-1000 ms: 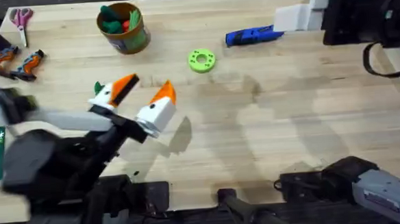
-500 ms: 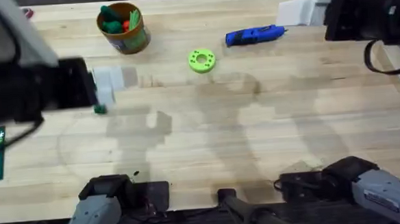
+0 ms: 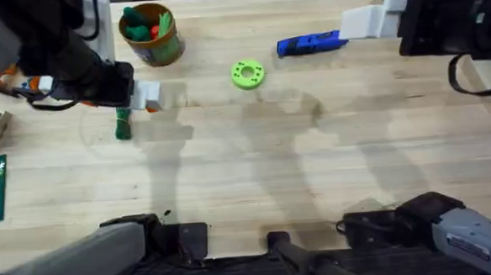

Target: Pick up the gripper from the table and insert it into the empty holder that is missing its gripper. Then pick up a screw, insert it into the mounting hole, and use the screwdriver to tighten it. Finally, clean up the table by picking up the vegetable and placing it into the bucket.

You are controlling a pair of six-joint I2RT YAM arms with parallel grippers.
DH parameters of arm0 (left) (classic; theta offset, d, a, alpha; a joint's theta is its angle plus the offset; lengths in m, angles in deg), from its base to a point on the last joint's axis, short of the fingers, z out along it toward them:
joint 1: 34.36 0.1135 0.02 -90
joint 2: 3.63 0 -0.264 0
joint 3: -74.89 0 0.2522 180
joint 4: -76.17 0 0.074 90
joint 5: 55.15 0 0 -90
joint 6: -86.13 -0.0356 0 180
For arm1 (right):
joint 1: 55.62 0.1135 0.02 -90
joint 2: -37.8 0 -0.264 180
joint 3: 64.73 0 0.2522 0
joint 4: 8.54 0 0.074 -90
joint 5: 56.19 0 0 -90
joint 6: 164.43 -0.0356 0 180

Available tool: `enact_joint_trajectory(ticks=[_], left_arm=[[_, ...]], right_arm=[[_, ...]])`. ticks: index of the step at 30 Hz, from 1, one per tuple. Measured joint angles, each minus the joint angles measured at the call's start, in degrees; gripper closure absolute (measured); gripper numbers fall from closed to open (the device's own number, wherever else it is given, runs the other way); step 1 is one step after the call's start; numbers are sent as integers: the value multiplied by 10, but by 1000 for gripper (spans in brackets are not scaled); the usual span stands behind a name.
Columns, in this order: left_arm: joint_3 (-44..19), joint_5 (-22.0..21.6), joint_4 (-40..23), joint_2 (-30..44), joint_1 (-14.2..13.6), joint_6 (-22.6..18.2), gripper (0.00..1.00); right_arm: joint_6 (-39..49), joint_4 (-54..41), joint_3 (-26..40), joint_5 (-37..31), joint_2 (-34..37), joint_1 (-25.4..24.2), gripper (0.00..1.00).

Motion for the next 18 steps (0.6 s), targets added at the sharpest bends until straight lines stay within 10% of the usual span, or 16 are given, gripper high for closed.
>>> enact_joint_trajectory(ticks=[9,18], left_arm=[[0,25,64,159,124,-33,15],[0,39,105,233,172,-34,15]], right_arm=[[0,0,0,0,0,0,8],[0,0,0,0,0,0,8]])
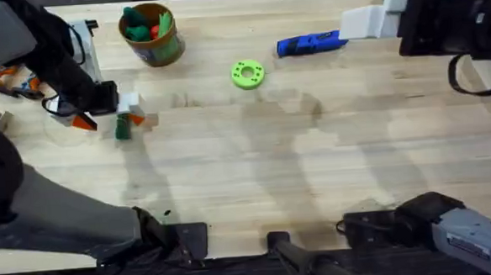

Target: Pick up the gripper from the table and insert it into the empty holder that is missing its gripper. Then pick up a screw, insert it into the mounting hole, and use the screwdriver to tighten it. Finally, clean up the table by picking up the vegetable and placing it into the bucket.

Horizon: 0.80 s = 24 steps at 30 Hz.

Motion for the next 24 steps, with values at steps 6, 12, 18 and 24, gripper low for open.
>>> enact_joint_trajectory(ticks=[6,12,18,24], left_arm=[[14,10,58,19,14,-4,10],[18,16,60,19,13,-9,737],[18,17,63,18,13,-12,985],[17,39,66,18,13,-12,986]], right_arm=[[0,0,0,0,0,0,8],[0,0,0,0,0,0,8],[0,0,0,0,0,0,8],[0,0,0,0,0,0,8]])
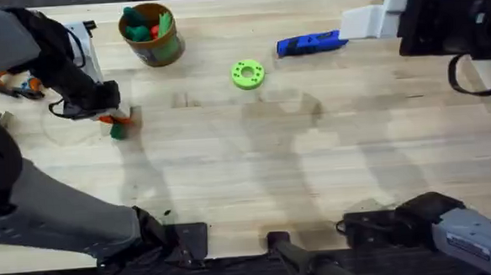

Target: Pick up the gripper from the table and insert it into the empty holder that is missing its gripper. Then pick up a screw, insert it into the mounting hole, and use the screwdriver to tighten it. Finally, clean up the table by picking up the vegetable and placing it into the bucket.

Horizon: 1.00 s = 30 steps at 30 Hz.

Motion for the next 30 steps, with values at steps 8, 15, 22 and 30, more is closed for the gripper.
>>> enact_joint_trajectory(ticks=[8,15,22,30], left_arm=[[-91,154,-42,1,0,-13,988],[-183,374,34,1,-2,-14,990],[-197,319,249,1,-112,115,992],[-197,50,243,1,-200,151,992]], right_arm=[[0,0,0,0,0,0,8],[0,0,0,0,0,0,8],[0,0,0,0,0,0,8],[0,0,0,0,0,0,8]])
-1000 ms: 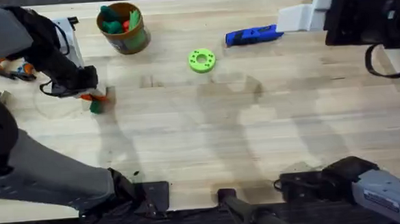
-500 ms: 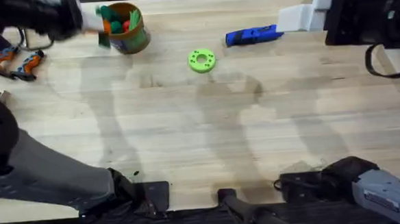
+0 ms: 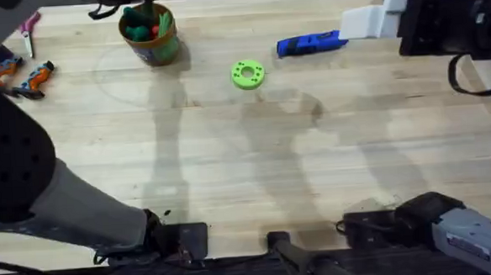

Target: Pick up the gripper from the table and insert it into the empty holder that is missing its gripper. Then pick up a screw, insert it into the mounting hole, and use the screwdriver to tighten it. Finally, clean up the table by picking up the vegetable and placing it into the bucket.

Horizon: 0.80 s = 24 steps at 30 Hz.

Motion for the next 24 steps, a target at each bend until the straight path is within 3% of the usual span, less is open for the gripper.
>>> enact_joint_trajectory(ticks=[6,15,21,24], left_arm=[[0,-34,-2,10,20,11,992],[0,-42,-17,58,20,18,985],[0,-44,-13,68,20,21,483],[-4,-39,-25,68,20,22,311]], right_arm=[[0,0,0,0,0,0,8],[0,0,0,0,0,0,8],[0,0,0,0,0,0,11],[0,0,0,0,0,0,8]])
